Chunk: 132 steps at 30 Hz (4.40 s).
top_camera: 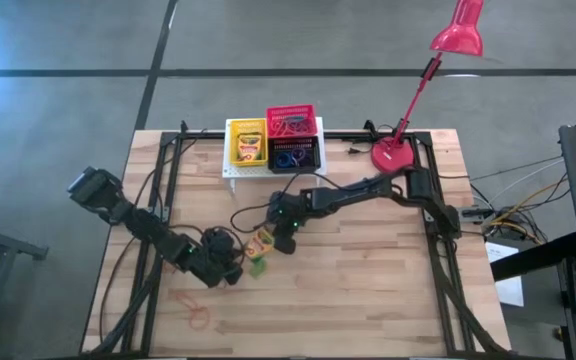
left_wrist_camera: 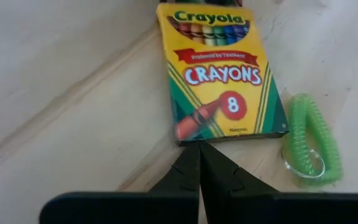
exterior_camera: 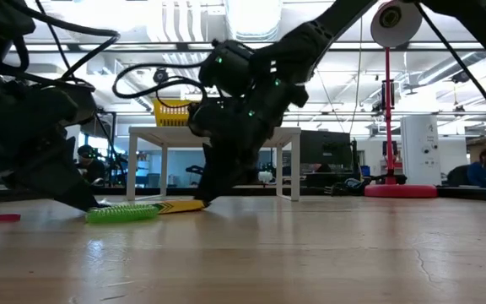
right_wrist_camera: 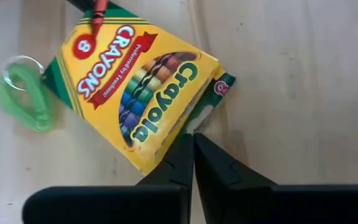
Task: Pick & Place Office Desk Supplies
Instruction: Put the crayon box into the yellow bin
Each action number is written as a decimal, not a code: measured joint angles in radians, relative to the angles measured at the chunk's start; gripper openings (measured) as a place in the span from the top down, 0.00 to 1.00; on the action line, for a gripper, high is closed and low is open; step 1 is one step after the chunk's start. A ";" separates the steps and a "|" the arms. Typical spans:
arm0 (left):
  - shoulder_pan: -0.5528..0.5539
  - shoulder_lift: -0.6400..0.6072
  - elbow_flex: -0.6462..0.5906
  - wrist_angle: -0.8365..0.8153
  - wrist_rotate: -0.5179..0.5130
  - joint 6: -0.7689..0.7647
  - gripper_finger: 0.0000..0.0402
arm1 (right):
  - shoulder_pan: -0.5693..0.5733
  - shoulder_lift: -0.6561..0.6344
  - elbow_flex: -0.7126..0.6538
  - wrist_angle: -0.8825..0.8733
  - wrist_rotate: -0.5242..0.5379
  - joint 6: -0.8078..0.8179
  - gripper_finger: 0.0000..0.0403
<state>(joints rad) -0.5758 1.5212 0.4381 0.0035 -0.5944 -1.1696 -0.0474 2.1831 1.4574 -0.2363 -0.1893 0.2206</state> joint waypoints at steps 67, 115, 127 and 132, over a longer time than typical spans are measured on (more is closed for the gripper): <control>0.082 0.162 0.040 0.597 -0.168 0.711 0.90 | 0.181 -0.328 -0.171 -0.123 0.237 -0.095 0.55; 0.098 0.215 0.096 0.614 -0.125 0.700 0.58 | 0.194 -0.393 -0.534 0.617 0.219 -0.149 0.97; 0.097 0.215 0.114 0.631 -0.114 0.775 0.93 | 0.193 -0.413 -0.534 0.596 0.184 -0.145 0.95; 0.094 0.211 0.122 0.616 -0.086 0.777 0.91 | 0.191 -0.527 -0.532 0.475 0.210 -0.112 0.84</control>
<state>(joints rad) -0.4822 1.7318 0.5597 0.6199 -0.6804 -0.3929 0.1441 1.6564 0.9253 0.2383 0.0210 0.1084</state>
